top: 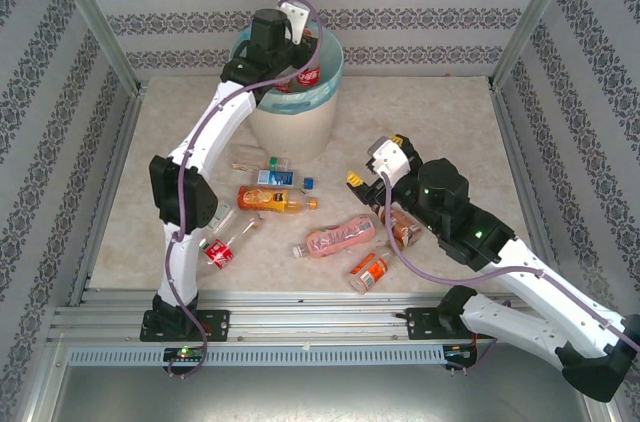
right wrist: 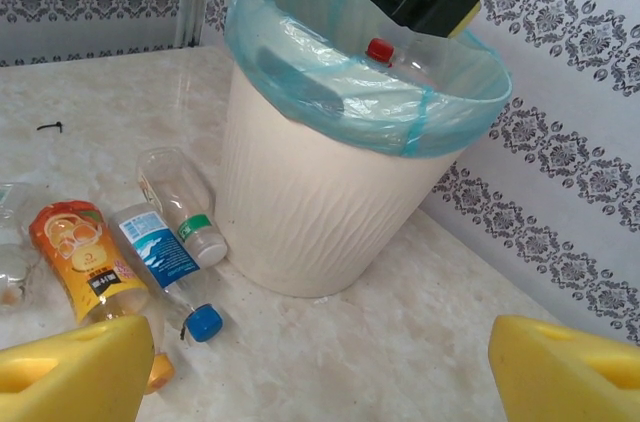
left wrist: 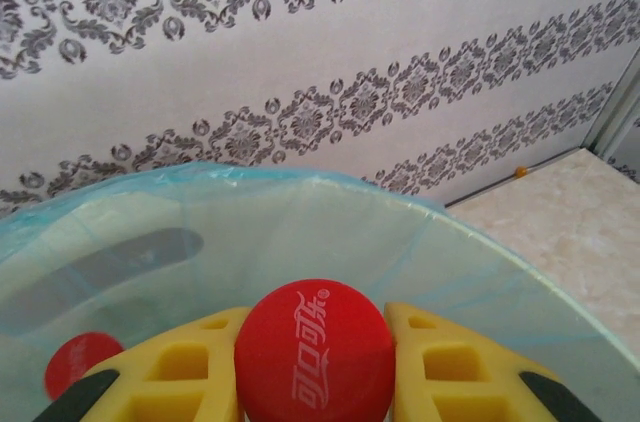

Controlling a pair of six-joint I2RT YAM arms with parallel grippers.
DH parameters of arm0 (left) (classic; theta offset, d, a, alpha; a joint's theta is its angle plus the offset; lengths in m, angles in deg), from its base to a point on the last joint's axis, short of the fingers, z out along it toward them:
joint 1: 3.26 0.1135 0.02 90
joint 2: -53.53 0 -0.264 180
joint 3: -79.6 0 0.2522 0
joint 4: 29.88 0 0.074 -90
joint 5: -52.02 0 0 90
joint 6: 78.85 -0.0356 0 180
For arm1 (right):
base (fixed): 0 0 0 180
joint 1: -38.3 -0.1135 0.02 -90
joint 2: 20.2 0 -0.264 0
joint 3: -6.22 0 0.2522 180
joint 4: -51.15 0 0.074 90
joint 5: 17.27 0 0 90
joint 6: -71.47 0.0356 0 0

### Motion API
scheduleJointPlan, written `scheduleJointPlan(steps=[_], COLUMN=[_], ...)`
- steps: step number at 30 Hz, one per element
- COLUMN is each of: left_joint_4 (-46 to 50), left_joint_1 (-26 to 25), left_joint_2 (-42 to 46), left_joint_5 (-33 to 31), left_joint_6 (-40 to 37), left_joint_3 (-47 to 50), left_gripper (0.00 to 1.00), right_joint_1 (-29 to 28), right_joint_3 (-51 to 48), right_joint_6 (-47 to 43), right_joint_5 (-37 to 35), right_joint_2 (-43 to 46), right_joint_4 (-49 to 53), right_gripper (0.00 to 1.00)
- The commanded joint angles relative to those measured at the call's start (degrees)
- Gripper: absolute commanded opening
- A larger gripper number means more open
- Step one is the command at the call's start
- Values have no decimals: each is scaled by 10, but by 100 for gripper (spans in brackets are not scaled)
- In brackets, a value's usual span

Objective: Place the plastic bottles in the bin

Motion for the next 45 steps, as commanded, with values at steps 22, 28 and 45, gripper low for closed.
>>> scheduleJointPlan(steps=[22,28,45], left_joint_4=[109,103,62], left_joint_1=[13,20,38], left_joint_2=[-32,-39,-56], left_joint_5=[2,-20,-34], left_joint_6=[-21,-30,-23], left_joint_3=[-64,-124,-25], left_gripper=[0,0,0], right_joint_1=[0,-3,-4], right_joint_3=[27,28,18], right_joint_6=[11,9,14], right_joint_5=[17,13,5], right_joint_2=[-32,-31,-22], right_joint_4=[1,11,17], right_gripper=[85,85,84])
